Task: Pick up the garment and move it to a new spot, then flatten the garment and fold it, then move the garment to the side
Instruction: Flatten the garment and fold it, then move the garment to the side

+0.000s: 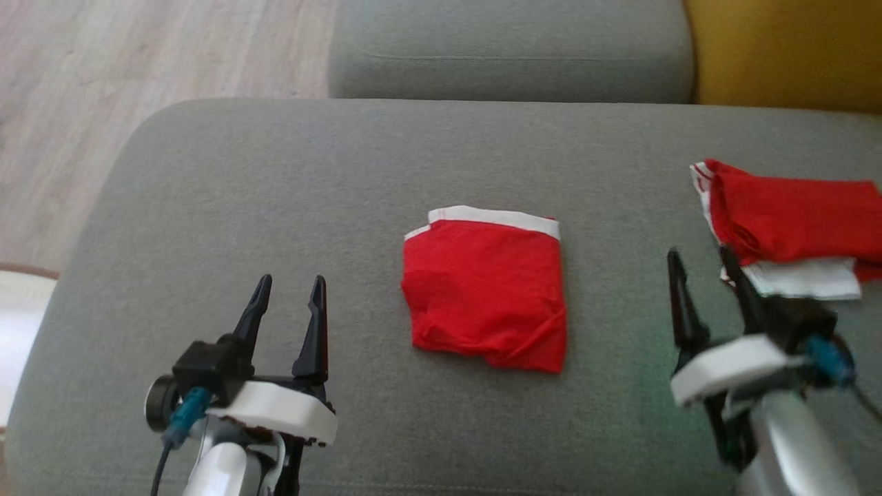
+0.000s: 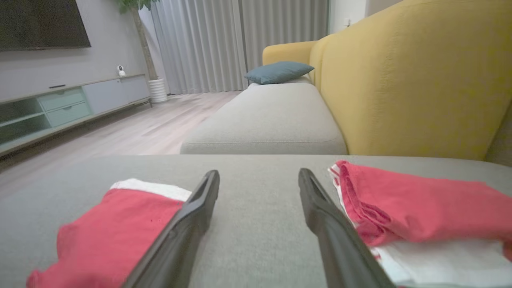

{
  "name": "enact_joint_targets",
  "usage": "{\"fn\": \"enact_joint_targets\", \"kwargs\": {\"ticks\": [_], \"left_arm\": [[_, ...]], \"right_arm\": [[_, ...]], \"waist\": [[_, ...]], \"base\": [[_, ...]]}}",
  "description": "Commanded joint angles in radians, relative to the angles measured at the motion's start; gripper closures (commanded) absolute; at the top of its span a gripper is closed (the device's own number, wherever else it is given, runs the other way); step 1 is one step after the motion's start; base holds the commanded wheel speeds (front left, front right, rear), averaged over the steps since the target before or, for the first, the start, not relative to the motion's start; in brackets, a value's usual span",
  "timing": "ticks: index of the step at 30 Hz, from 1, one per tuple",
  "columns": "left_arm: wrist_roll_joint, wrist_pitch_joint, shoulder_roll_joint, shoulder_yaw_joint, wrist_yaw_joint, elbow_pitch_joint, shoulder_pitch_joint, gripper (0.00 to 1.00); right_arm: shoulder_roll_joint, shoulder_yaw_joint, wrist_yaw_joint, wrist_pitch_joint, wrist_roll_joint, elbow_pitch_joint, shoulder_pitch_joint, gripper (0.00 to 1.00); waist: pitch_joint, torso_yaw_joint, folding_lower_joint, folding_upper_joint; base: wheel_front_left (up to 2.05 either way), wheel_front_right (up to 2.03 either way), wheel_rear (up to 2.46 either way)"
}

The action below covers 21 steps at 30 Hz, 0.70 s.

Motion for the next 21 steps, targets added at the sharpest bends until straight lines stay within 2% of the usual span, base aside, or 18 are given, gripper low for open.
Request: {"fn": "enact_joint_targets", "kwargs": {"ticks": [1, 3, 8, 15, 21], "left_arm": [[-0.01, -0.012, 0.003, 0.041, 0.008, -0.04, -0.059, 0.0], [-0.012, -0.012, 0.003, 0.043, 0.012, -0.043, -0.052, 0.0], [-0.007, -0.012, 0.003, 0.049, 0.018, -0.05, -0.031, 0.0], [-0.014, -0.012, 0.003, 0.043, 0.023, -0.067, -0.011, 0.0], [-0.016, -0.012, 0.003, 0.02, 0.013, -0.051, -0.026, 0.0]], "right_arm": [[0.021, 0.008, -0.001, -0.013, -0.033, -0.054, 0.004, 0.0], [0.06, -0.045, -0.001, -0.014, -0.102, -0.13, 0.082, 0.0], [0.085, -0.078, -0.001, -0.003, -0.149, -0.214, 0.164, 0.0], [0.089, -0.074, -0.001, 0.023, -0.126, -0.275, 0.198, 0.0], [0.089, -0.041, -0.001, 0.064, -0.074, -0.297, 0.195, 0.0]], "waist": [[0.002, -0.018, 0.0, -0.0001], [0.0, -0.039, 0.0, -0.0001], [0.002, -0.057, 0.0, -0.0001], [0.007, -0.059, 0.0, -0.0001], [0.035, -0.03, 0.0, -0.0001]], "base": [[0.0, 0.0, 0.0], [0.0, 0.0, 0.0], [0.0, 0.0, 0.0], [0.0, 0.0, 0.0], [0.0, 0.0, 0.0]]}}
